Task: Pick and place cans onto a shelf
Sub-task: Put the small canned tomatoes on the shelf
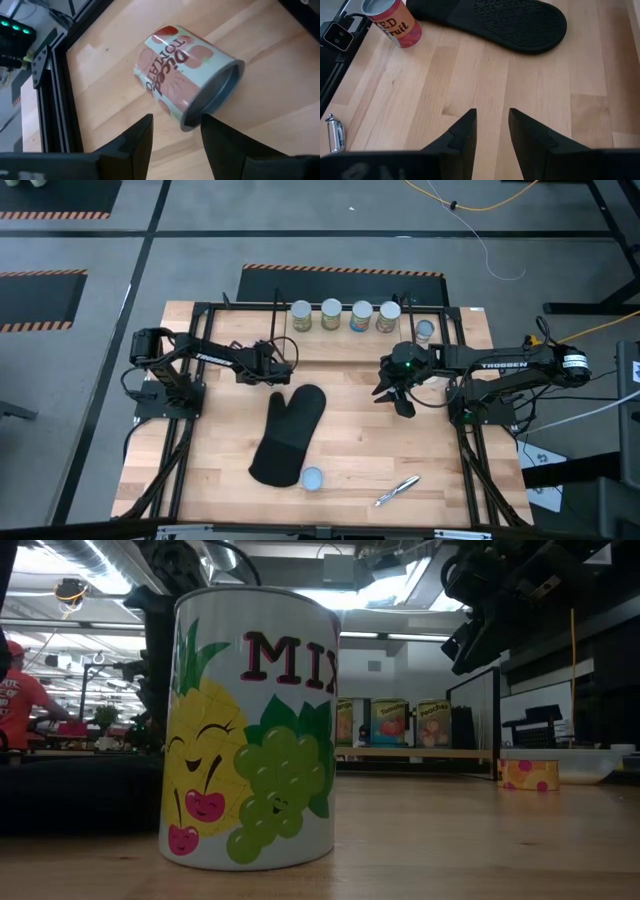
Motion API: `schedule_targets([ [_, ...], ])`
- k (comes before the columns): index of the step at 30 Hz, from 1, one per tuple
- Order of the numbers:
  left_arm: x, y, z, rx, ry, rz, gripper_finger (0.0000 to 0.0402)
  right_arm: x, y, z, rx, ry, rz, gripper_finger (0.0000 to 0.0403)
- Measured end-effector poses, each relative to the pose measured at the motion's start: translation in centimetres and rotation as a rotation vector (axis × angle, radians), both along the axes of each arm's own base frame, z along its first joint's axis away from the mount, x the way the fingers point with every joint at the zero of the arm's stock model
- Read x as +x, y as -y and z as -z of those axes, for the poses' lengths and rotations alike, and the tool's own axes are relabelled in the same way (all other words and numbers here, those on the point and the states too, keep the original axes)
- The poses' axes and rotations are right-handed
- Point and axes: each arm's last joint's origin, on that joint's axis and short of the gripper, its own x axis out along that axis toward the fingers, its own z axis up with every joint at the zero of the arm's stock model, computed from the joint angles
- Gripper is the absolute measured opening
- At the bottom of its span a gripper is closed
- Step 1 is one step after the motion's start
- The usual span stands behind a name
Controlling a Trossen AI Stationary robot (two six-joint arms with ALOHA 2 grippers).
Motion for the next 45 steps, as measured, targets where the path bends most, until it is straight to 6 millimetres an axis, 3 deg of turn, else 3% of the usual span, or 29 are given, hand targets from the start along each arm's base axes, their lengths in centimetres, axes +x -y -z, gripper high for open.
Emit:
schedule_targets([
  [20,-2.0,-0.7,2.0,0.037,-0.06,-0.031,0.0149,0.0,0.0,0.0,-0.002,0.001,-0.002,0.0118],
  [27,-2.7,-1.0,2.7,0.01,-0.061,-0.052,0.0109,0.0,0.0,0.0,-0.002,0.002,-0.002,0.0118],
  [37,-2.9,-1.0,2.8,0.046,-0.073,-0.048,0.0014,0.1,0.0,-0.1,-0.004,0.012,-0.002,0.0118],
  [45,-2.9,-1.0,2.8,0.055,-0.093,-0.027,0.0004,0.1,0.0,-0.1,-0.005,0.022,-0.002,0.0118],
])
